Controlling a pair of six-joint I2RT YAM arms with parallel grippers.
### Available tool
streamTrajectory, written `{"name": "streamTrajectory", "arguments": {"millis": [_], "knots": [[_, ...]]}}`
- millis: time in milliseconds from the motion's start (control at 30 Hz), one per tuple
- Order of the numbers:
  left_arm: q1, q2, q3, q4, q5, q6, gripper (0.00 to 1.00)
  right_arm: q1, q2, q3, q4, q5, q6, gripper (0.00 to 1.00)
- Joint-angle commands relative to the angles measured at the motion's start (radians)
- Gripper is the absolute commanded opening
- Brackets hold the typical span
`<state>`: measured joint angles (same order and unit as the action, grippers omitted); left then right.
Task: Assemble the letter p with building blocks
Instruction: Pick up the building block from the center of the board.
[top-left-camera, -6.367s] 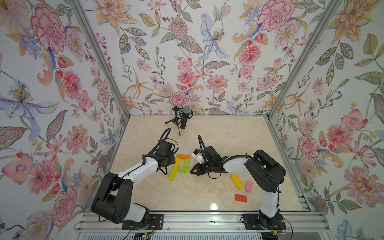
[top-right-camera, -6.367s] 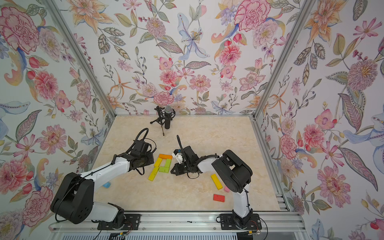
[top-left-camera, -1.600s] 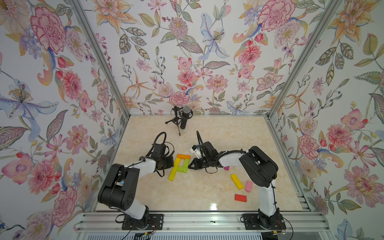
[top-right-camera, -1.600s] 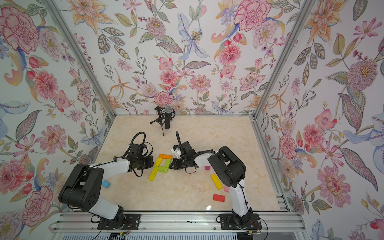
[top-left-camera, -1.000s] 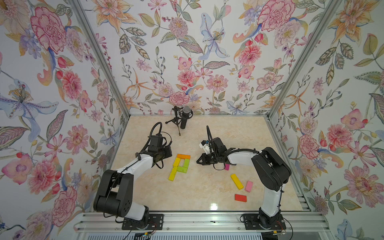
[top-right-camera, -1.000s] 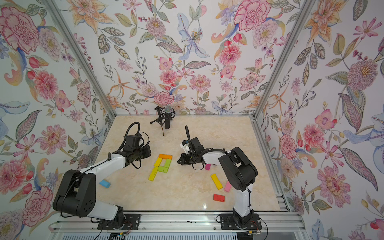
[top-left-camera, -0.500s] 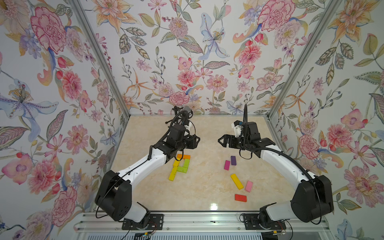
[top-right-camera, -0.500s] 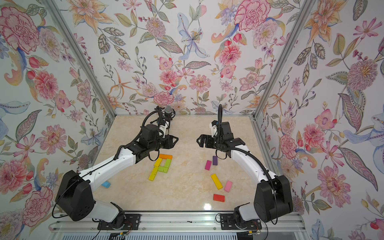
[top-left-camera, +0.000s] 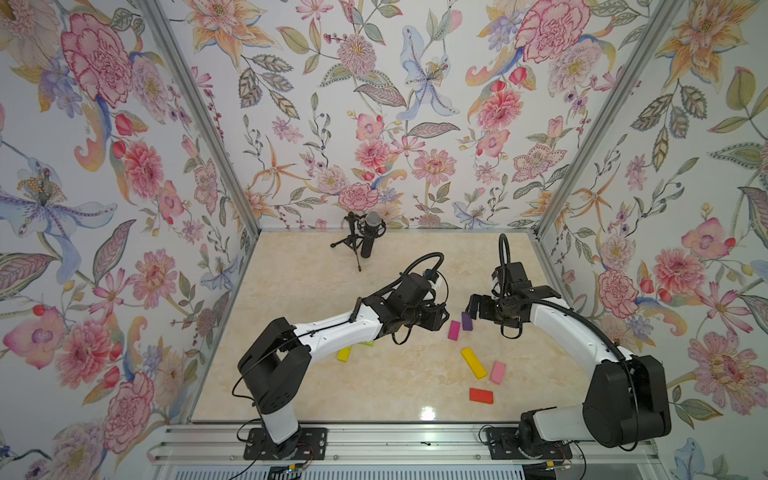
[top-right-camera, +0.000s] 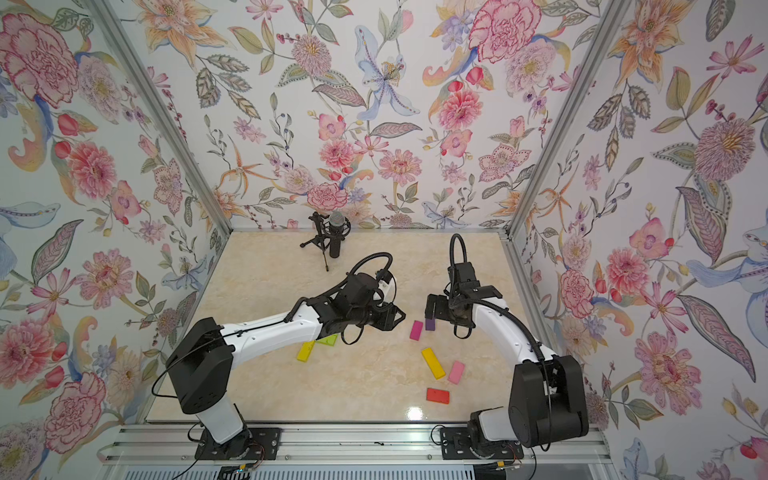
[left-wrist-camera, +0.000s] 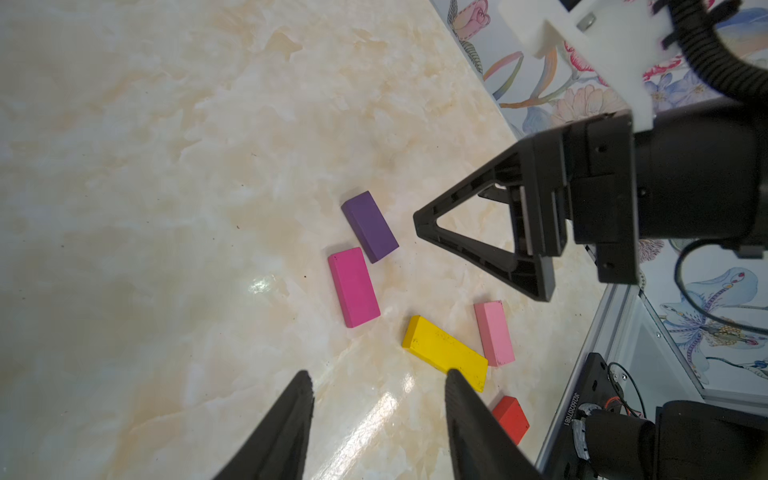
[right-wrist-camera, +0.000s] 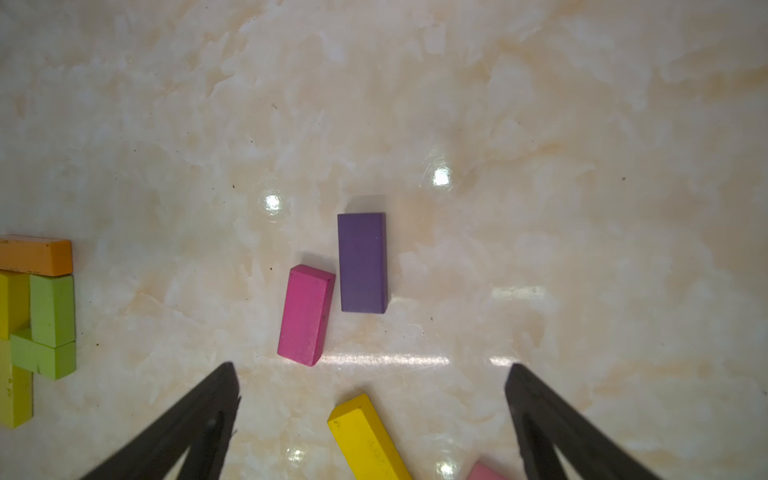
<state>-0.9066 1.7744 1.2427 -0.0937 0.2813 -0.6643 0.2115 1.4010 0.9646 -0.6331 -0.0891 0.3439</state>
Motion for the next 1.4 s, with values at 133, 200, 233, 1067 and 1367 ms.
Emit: {"name": "streamTrajectory", "arguments": {"millis": [133,200,233,1067,1367], "knots": [[-0.011,0.068,0.029,0.006,-0.016,-0.017,0.53,-0.003,-0.059,-0.048,0.010,-0.039,-0.014,0.92],[-0.011,0.052,0.012,0.006,-0.037,-0.023,0.54,0.010,-0.071,-0.067,0.010,-0.081,-0.018,0.88],[-0.011,0.044,0.003,0.006,-0.044,-0.021,0.54,0.023,-0.072,-0.074,0.008,-0.089,-0.016,0.87],[0.215,-0.056,-0.127,0.174,0.275,-0.029,0.65,0.295,-0.057,-0.117,-0.169,0.137,-0.046,1.00],[0.274,-0.122,-0.176,0.157,0.281,-0.002,0.64,0.321,0.120,-0.132,-0.157,0.131,-0.010,0.92]]}}
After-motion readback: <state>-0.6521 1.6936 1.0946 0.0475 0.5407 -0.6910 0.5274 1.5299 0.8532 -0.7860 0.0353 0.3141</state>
